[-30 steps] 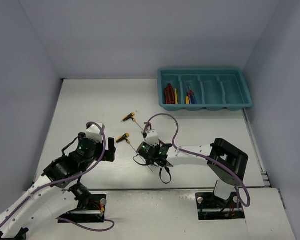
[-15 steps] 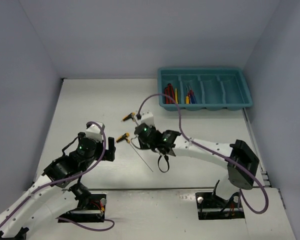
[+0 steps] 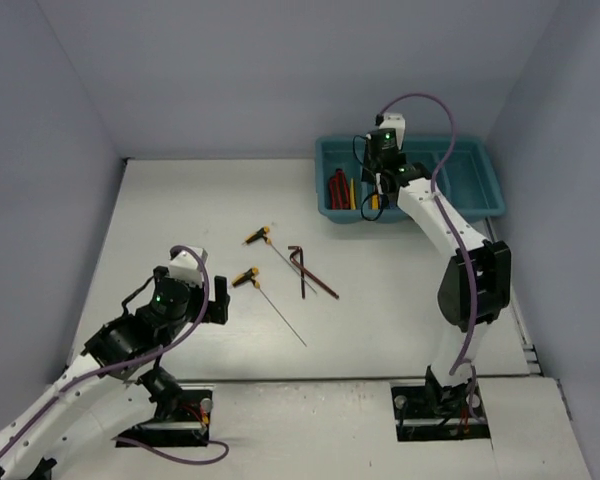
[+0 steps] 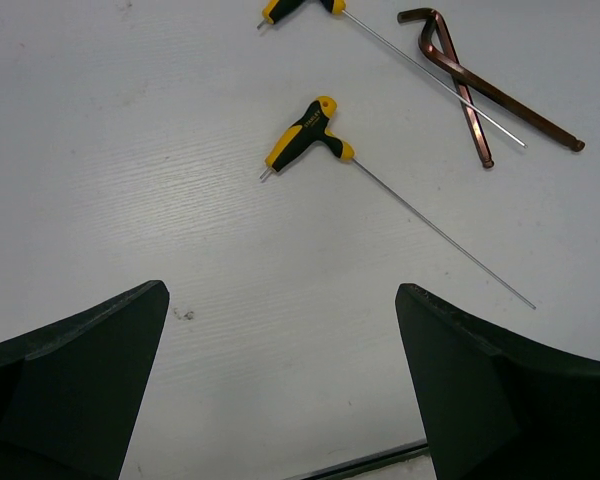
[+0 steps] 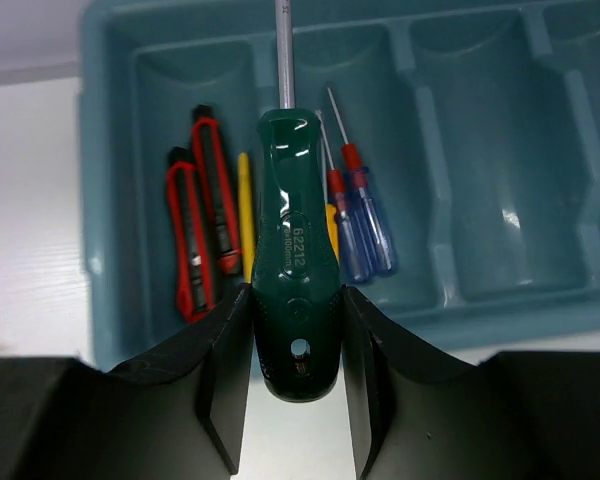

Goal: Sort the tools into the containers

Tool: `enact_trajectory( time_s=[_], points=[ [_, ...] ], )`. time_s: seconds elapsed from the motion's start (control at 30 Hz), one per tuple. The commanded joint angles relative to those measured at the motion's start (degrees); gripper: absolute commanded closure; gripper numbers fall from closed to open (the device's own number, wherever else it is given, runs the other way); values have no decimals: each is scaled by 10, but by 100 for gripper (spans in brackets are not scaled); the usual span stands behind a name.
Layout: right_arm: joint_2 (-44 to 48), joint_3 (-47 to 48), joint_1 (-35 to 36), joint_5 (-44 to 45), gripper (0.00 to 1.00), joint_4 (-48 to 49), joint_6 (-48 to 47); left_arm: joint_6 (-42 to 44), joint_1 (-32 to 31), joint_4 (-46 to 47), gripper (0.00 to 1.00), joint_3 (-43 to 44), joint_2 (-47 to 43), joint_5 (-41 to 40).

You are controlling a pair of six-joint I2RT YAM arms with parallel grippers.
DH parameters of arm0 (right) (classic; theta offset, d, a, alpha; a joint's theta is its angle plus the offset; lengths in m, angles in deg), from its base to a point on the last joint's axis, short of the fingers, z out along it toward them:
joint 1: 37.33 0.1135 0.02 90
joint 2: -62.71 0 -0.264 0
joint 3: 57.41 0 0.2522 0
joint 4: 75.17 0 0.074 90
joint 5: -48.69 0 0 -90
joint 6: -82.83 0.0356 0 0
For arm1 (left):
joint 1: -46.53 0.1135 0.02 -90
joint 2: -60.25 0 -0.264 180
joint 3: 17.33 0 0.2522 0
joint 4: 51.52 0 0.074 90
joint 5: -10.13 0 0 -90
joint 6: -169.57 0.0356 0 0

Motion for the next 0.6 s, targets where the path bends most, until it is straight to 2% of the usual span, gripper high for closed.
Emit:
enact_trajectory(
  time_s=[0.0, 0.13, 0.3, 0.4, 0.57],
  points=[
    [-70, 69, -36, -43, 100, 9, -42, 10, 4, 18, 3, 22, -6, -23],
    [-135, 99, -56, -61, 99, 9, -44, 12, 4, 19, 3, 20, -9, -18],
    [-196, 105, -75, -65, 91, 9, -30, 18, 4, 18, 3, 23, 3, -18],
    [-203, 110, -76, -69, 73, 9, -38, 19, 4, 18, 3, 24, 11, -17],
    [-173, 115, -75, -66, 54, 8, -60, 20, 4, 17, 3, 24, 9, -23]
  ],
)
